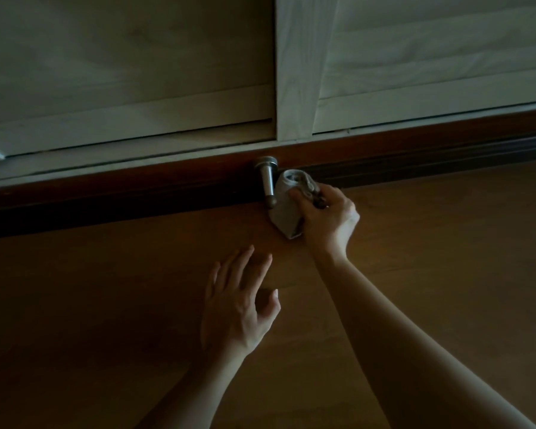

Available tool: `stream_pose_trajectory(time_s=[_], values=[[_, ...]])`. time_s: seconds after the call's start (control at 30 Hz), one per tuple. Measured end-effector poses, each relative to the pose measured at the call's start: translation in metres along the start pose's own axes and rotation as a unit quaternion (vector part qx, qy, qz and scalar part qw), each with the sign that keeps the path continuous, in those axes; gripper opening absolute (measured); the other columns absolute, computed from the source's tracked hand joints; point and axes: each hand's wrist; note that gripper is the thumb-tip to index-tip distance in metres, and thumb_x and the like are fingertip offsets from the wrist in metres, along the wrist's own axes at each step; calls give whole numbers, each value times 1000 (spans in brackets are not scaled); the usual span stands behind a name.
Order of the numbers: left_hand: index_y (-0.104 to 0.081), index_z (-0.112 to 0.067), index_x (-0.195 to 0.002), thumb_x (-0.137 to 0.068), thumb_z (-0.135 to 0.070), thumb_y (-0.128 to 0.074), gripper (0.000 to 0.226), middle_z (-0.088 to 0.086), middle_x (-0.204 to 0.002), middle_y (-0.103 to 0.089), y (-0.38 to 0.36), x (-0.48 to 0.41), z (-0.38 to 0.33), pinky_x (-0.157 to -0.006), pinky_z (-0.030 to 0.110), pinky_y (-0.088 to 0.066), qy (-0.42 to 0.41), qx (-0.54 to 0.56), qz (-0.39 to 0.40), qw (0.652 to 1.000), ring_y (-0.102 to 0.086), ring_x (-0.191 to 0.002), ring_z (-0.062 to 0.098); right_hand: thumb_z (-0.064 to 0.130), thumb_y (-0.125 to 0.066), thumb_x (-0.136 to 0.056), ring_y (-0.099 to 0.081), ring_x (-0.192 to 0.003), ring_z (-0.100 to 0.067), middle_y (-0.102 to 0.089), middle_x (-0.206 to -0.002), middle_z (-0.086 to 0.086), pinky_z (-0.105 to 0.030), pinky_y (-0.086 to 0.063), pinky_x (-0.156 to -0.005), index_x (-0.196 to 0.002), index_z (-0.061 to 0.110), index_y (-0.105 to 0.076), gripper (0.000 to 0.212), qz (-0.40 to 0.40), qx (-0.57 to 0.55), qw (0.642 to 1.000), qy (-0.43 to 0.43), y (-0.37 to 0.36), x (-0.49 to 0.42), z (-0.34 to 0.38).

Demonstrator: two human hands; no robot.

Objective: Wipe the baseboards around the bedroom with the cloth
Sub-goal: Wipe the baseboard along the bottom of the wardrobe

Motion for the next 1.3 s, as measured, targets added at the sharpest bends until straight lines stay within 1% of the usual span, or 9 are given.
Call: stream_pose_trajectory(time_s=[0.1,0.27,0.5,0.7,0.83,0.97,1.07,1.2,1.3], values=[[-55,-30,-145,-91,-52,-52,58,4,-154,-46,1,-1,-1,-117,52,-32,-3,-2,-7,1000,-40,-142,22,35,-79,-84,-60,-80,5,-65,-91,15,-8,-47,-70,-104,19,-75,26,15,24,999,26,5,-6,-1],[-54,-30,-145,-92,-52,-51,58,4,-154,-45,1,-1,0,-118,51,-29,-7,-8,-12,1000,-41,-141,25,36,-79,-84,-61,-81,5,-67,-91,13,0,-43,-64,-105,21,-75,27,-57,38,998,-14,47,-30,-18],[-55,-29,-145,-92,-53,-49,58,5,-154,-46,1,-1,-1,-119,49,-26,-6,-20,-7,1000,-41,-141,27,35,-81,-81,-68,-90,-6,-71,-93,9,-3,-45,-67,-103,27,-74,24,-131,-6,990,-56,68,-43,-25],[-55,-29,-145,-92,-52,-49,58,5,-154,-45,3,-2,-4,-119,50,-27,-3,-13,1,1000,-41,-141,27,36,-79,-84,-61,-85,-1,-67,-94,10,-1,-41,-65,-105,20,-75,27,-62,25,997,-29,48,-31,-17],[-54,-29,-146,-93,-52,-48,58,5,-155,-45,2,-1,-2,-119,52,-29,-3,-14,5,1000,-41,-141,28,38,-78,-85,-64,-93,-5,-70,-100,8,-5,-41,-69,-110,20,-74,31,-87,48,995,-31,73,-46,-25],[-53,-30,-147,-93,-54,-47,59,4,-157,-43,2,-1,-2,-119,52,-29,3,-22,18,1000,-39,-142,28,37,-80,-83,-67,-94,-8,-72,-99,8,-28,-58,-83,-106,22,-75,28,-139,34,988,-58,96,-62,-35],[-53,-30,-146,-94,-55,-46,59,4,-156,-43,2,0,-2,-120,52,-28,1,-24,16,1000,-39,-143,28,37,-80,-83,-67,-95,-8,-72,-98,9,-33,-59,-86,-105,26,-75,26,-177,14,981,-76,103,-65,-36],[-54,-30,-146,-93,-55,-45,59,4,-156,-44,3,-1,-3,-120,49,-24,2,-26,15,1000,-39,-142,28,38,-80,-81,-68,-91,-9,-73,-94,8,-26,-57,-82,-100,22,-77,25,-208,7,974,-91,90,-57,-32],[-54,-31,-146,-92,-54,-47,60,4,-155,-45,2,-2,-3,-119,52,-27,4,-20,17,1000,-39,-142,28,36,-80,-82,-68,-88,-9,-74,-93,6,-9,-50,-72,-101,19,-78,26,-203,-13,973,-109,65,-42,-24]])
Point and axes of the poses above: each hand's wrist, its own x-axis away from the middle knuckle, its own y-axis out of the back of the hand, z = x × y
